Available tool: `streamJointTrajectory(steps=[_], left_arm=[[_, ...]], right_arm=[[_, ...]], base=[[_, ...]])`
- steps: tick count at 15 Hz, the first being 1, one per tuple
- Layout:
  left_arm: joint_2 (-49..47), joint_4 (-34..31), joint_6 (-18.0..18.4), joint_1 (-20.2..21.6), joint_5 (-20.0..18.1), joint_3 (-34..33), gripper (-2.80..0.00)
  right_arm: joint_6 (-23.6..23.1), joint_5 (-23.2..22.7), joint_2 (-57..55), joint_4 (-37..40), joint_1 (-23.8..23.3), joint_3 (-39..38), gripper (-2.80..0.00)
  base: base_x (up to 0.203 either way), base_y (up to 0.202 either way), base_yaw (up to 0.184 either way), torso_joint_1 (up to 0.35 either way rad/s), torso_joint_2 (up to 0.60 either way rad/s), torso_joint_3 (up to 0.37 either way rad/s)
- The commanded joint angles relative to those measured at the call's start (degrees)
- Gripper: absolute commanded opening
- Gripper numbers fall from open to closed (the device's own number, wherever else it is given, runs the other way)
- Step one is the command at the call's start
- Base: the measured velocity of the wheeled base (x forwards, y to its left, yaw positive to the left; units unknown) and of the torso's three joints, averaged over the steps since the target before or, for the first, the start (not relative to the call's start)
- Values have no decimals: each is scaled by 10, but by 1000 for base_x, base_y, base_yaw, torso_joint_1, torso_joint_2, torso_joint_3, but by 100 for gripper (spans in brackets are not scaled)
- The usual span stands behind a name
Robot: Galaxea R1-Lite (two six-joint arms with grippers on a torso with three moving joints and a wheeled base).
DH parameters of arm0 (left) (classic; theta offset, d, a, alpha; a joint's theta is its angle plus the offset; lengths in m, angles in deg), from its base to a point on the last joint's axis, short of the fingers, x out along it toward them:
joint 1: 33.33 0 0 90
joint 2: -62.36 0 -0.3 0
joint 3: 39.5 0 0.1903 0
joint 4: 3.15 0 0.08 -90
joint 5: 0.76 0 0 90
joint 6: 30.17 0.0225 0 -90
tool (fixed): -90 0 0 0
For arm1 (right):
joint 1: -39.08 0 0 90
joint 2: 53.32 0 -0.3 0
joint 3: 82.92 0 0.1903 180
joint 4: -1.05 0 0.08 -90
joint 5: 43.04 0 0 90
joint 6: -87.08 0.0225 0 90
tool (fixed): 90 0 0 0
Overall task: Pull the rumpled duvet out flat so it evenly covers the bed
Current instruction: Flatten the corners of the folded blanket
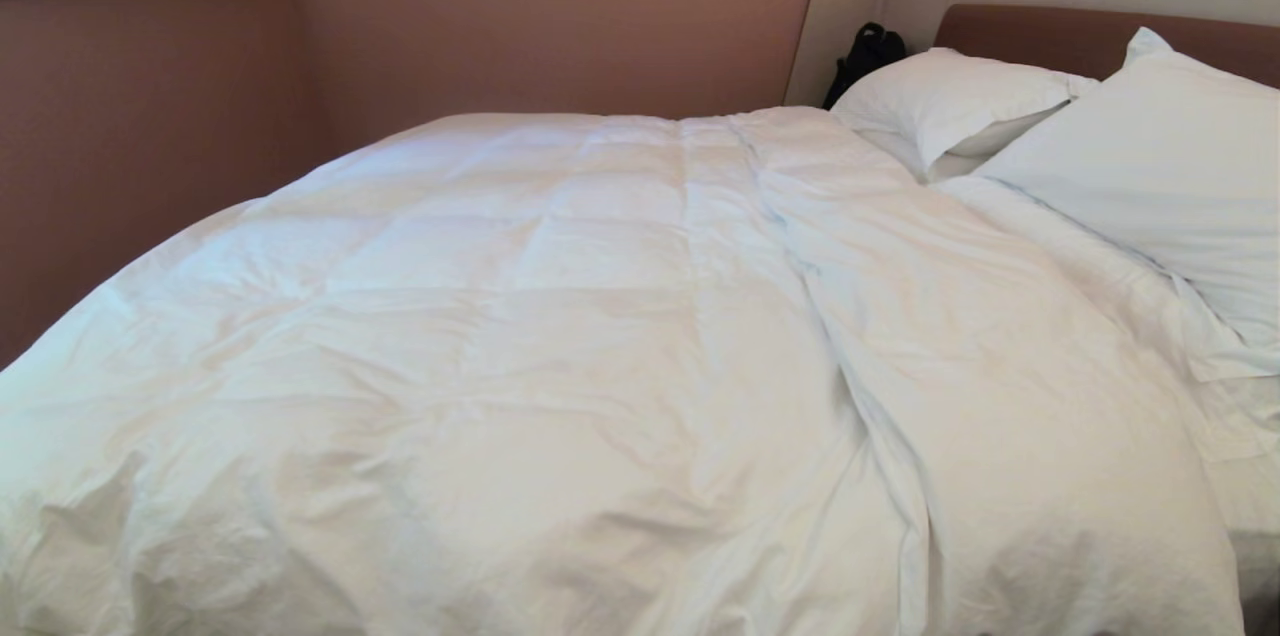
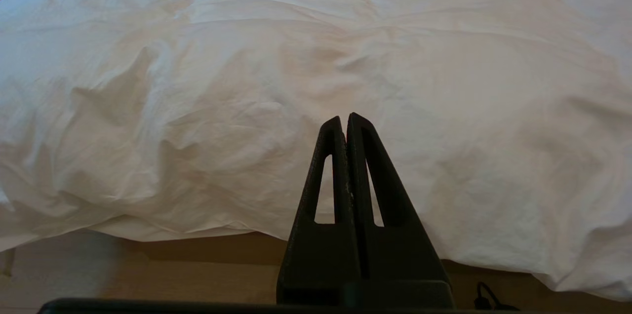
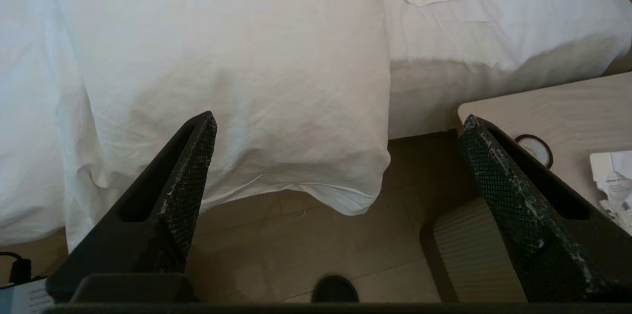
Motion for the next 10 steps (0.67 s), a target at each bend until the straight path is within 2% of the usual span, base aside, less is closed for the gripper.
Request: streamJointTrajectory(steps=[1,2,3,5,6,8,10], left_arm=[[0,0,0,0,0,0,-280],[0,0,0,0,0,0,-280],[0,0,0,0,0,0,-280],[0,0,0,0,0,0,-280],[0,0,0,0,0,0,-280],[0,0,0,0,0,0,-280],[0,0,0,0,0,0,-280]], right_arm=[[0,-21,-6,0,0,-2,0],[0,-34,-10,1,0,-2,0],[1,-38,-15,0,0,-2,-280],[6,-53,-20,-1,0,1,-280],[16,-83,-30,-3,0,4,-280],[20,-114,-44,-11,0,6,-280],[31,-166,-92,-49,0,1,-280]], base=[[0,0,0,0,0,0],[0,0,0,0,0,0],[0,0,0,0,0,0],[0,0,0,0,0,0],[0,0,0,0,0,0],[0,0,0,0,0,0],[0,0,0,0,0,0]])
